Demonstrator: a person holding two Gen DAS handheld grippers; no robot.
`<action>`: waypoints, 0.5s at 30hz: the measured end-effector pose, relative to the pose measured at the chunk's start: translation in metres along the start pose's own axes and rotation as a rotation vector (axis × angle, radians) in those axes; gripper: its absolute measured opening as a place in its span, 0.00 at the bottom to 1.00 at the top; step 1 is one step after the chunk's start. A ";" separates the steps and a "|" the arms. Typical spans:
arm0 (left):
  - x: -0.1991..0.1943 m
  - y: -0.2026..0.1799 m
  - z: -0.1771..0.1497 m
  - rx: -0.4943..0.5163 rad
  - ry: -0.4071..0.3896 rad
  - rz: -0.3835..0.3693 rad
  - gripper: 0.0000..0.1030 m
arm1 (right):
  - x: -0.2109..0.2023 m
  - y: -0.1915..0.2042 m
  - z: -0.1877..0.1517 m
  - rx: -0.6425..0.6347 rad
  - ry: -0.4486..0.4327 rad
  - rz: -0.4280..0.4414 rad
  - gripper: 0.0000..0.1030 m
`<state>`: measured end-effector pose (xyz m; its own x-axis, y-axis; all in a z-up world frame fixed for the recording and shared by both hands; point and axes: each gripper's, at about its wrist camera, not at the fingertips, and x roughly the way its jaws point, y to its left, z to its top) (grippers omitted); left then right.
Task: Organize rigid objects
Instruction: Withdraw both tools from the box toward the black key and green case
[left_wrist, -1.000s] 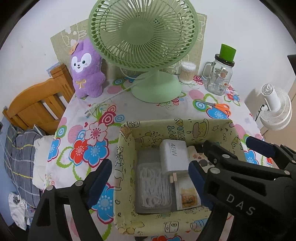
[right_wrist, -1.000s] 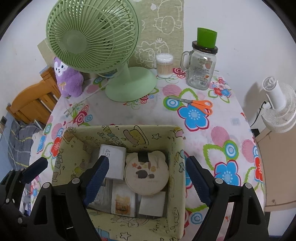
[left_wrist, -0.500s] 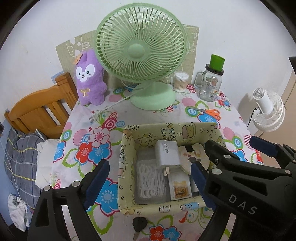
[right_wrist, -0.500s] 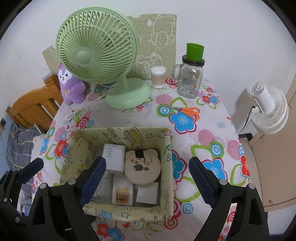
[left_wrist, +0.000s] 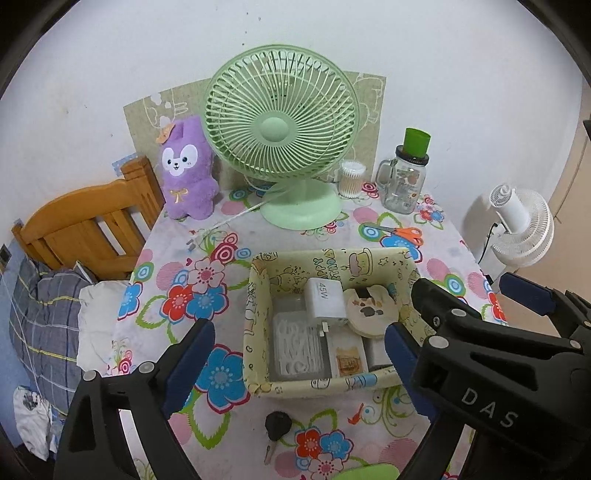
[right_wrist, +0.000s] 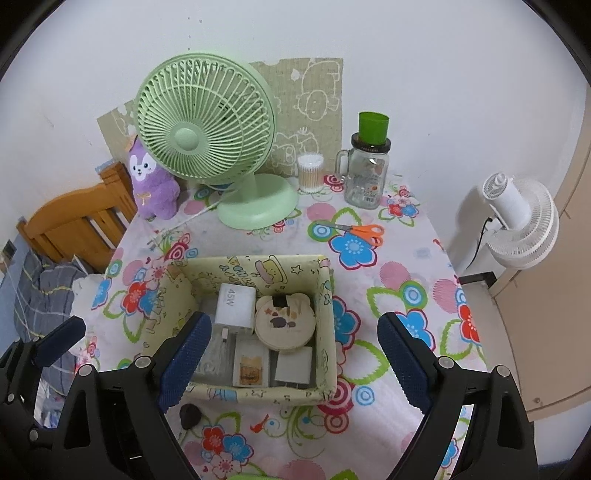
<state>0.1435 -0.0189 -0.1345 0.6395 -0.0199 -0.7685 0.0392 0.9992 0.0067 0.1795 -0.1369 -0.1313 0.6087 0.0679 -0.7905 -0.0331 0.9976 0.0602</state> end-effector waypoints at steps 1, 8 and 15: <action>-0.003 0.000 -0.001 0.002 -0.003 -0.001 0.92 | -0.003 0.000 -0.001 0.002 -0.003 0.000 0.91; -0.021 0.001 -0.010 0.012 -0.024 -0.006 0.93 | -0.023 0.002 -0.012 0.011 -0.025 -0.006 0.90; -0.033 0.005 -0.021 0.018 -0.031 -0.019 0.93 | -0.037 0.006 -0.026 0.024 -0.038 -0.013 0.91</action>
<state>0.1062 -0.0128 -0.1224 0.6620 -0.0404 -0.7484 0.0653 0.9979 0.0040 0.1361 -0.1332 -0.1175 0.6386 0.0536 -0.7677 -0.0060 0.9979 0.0647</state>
